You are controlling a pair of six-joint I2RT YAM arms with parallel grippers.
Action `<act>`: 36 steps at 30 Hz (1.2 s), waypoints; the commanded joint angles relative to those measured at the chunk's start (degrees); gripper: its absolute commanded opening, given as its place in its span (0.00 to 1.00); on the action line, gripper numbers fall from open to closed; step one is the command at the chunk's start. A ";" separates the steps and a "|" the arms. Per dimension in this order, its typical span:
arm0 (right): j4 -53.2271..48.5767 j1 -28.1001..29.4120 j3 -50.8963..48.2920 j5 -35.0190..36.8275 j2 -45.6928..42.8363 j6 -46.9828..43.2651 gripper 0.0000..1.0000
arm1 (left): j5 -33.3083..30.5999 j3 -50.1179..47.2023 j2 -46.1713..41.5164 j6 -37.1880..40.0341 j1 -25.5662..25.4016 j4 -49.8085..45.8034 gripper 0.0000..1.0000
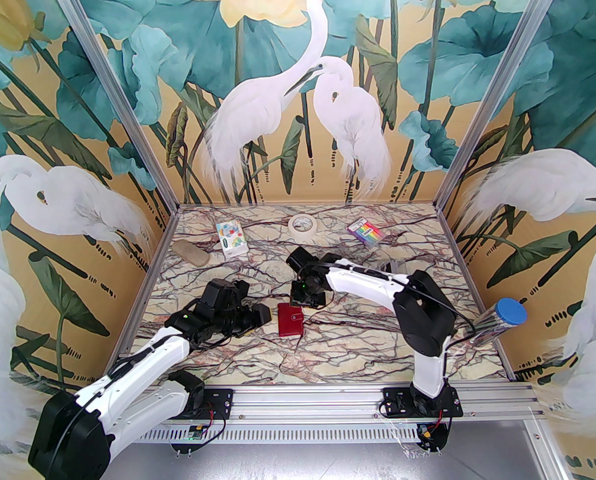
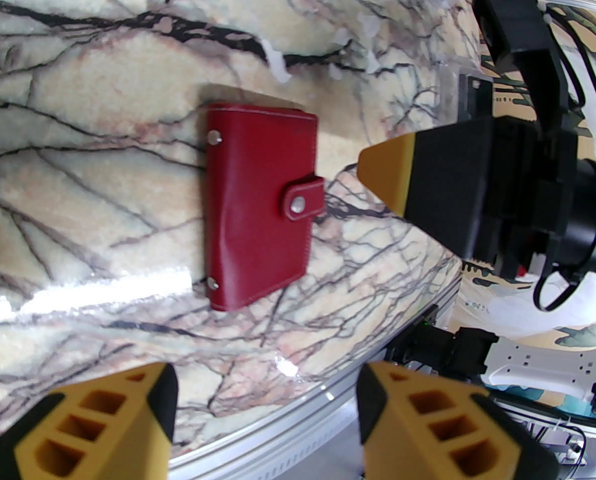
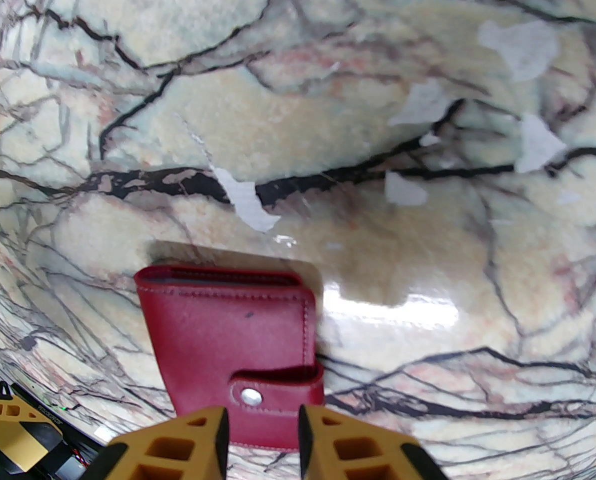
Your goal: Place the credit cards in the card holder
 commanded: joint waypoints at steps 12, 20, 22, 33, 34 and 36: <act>2.62 -0.84 0.32 -3.21 4.06 -1.59 0.28 | 0.59 -2.97 5.81 -0.47 -0.57 10.94 0.57; 5.58 -0.84 -5.02 -5.19 2.70 0.06 0.29 | 0.68 -3.73 8.33 -0.39 -0.57 13.62 0.56; 5.94 -0.75 -5.96 -5.63 2.37 0.45 0.28 | 0.77 -3.85 8.93 -0.46 -0.57 14.29 0.56; 3.33 -0.31 -4.68 -3.44 -0.69 0.16 0.33 | 1.97 -3.95 11.27 0.40 -0.57 17.03 0.55; 2.74 -0.27 -4.05 -2.79 -1.28 0.08 0.35 | 2.15 -3.64 11.70 0.62 -0.57 17.21 0.55; 1.68 -0.33 -3.05 -1.93 -2.33 0.08 0.38 | 2.52 -2.86 12.45 1.61 -0.57 17.16 0.54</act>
